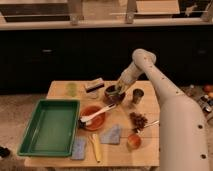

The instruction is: Place pepper in purple bowl

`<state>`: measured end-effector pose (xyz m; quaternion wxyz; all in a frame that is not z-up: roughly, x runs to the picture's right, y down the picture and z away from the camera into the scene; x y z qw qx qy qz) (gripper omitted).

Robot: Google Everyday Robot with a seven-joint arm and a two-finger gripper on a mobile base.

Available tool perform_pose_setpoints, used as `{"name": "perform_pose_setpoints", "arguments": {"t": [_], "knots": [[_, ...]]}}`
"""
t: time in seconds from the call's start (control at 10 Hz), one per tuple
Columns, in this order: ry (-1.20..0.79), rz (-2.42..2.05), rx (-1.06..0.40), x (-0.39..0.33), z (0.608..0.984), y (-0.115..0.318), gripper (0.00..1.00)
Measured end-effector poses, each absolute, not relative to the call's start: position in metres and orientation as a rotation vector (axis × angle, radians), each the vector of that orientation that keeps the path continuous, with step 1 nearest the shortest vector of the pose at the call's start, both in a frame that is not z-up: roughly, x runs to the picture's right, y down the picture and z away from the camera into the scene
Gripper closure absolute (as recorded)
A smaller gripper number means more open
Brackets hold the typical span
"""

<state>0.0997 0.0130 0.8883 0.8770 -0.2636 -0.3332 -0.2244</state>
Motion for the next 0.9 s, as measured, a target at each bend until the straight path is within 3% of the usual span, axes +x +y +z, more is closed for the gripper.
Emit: {"name": "perform_pose_setpoints", "arguments": {"t": [0.3,0.9], "knots": [[-0.689,-0.477,-0.553,0.0964,0.8897,0.0126,0.23],[-0.699,-0.483,-0.558,0.0924,0.8956,0.0139,0.2]]}}
